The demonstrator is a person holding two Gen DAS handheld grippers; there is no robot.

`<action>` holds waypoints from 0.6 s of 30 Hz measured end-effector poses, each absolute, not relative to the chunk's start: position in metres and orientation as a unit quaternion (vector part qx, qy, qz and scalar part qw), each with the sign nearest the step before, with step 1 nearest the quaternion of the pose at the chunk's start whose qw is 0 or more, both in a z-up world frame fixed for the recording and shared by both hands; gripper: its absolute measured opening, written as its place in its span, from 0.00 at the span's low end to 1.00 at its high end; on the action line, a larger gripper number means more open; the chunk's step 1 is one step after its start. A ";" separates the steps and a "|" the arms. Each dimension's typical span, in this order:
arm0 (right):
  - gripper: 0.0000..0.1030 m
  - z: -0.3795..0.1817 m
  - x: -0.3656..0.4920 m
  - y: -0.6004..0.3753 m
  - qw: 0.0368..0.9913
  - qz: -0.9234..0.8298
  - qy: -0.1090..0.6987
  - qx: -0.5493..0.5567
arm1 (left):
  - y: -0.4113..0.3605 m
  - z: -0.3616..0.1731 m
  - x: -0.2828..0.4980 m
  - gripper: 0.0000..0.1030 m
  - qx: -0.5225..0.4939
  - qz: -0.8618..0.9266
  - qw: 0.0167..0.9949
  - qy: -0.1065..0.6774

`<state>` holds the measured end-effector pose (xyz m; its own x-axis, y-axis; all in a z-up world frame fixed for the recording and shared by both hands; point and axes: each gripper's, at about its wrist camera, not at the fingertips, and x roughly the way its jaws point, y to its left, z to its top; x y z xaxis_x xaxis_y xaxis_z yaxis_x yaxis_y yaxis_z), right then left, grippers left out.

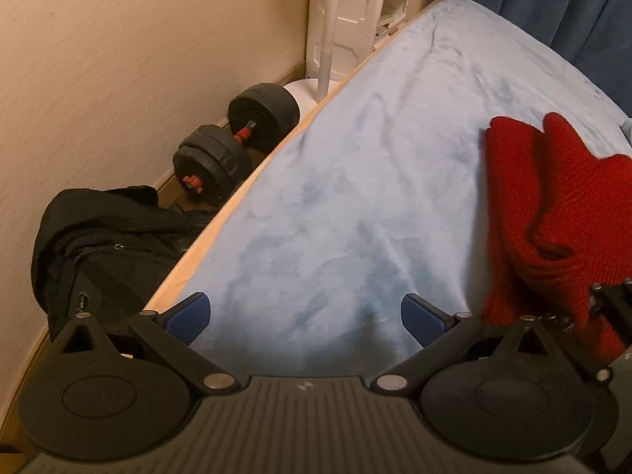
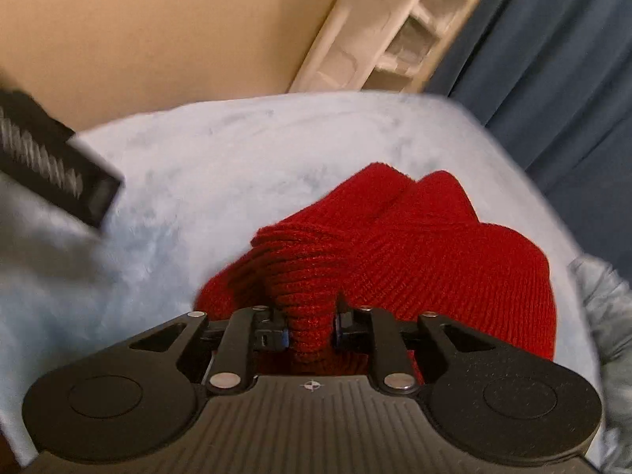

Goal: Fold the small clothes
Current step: 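Lift the end with the right gripper and fold it over onto the other half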

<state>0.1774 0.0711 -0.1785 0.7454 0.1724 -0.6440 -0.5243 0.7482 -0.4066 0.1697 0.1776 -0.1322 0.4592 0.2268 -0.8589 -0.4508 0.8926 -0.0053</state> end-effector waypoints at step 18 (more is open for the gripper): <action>0.50 -0.096 0.140 0.003 0.899 0.297 0.306 -0.098 | 0.162 -0.105 0.173 1.00 -0.137 0.137 0.874 0.446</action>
<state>0.1402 0.0032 -0.0959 0.6365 0.4752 -0.6075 -0.5943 0.8042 0.0063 0.1725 0.1617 -0.1047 0.5641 0.1165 -0.8175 -0.3615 0.9249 -0.1176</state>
